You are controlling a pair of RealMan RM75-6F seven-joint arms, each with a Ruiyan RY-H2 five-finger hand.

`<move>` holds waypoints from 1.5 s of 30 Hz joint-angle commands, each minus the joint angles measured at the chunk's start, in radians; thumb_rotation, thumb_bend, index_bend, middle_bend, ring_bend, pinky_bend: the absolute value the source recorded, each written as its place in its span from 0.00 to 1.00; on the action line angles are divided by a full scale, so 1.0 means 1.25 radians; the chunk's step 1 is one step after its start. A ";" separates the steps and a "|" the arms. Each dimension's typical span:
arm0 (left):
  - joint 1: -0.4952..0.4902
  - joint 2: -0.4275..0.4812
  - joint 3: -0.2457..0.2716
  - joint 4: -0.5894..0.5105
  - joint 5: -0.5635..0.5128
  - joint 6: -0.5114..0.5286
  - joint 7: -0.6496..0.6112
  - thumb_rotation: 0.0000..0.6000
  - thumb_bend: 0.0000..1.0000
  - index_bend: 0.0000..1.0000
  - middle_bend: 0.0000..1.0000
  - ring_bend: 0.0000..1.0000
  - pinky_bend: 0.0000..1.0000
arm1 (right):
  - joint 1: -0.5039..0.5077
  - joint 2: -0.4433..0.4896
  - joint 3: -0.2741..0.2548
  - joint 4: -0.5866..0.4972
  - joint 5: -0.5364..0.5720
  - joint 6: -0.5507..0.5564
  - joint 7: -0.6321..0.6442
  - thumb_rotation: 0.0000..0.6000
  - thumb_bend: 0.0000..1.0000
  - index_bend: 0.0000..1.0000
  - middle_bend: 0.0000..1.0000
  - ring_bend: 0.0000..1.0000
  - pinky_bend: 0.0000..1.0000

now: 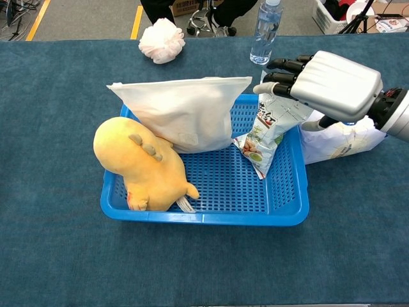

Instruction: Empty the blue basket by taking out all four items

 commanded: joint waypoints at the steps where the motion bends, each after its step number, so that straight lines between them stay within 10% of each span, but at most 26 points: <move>1: 0.000 0.000 0.000 0.000 0.000 0.001 0.000 1.00 0.10 0.44 0.42 0.29 0.48 | 0.001 -0.002 -0.001 0.000 0.003 0.000 -0.002 1.00 0.00 0.25 0.32 0.20 0.39; 30: 0.006 -0.001 0.001 0.000 0.006 0.005 -0.004 1.00 0.10 0.44 0.42 0.29 0.48 | 0.002 -0.032 -0.003 0.026 0.032 0.026 -0.008 1.00 0.01 0.60 0.65 0.52 0.53; 45: 0.007 0.000 0.001 -0.002 0.007 0.004 -0.004 1.00 0.10 0.44 0.42 0.29 0.48 | 0.002 -0.058 -0.006 0.069 0.009 0.081 0.023 1.00 0.34 0.74 0.77 0.63 0.58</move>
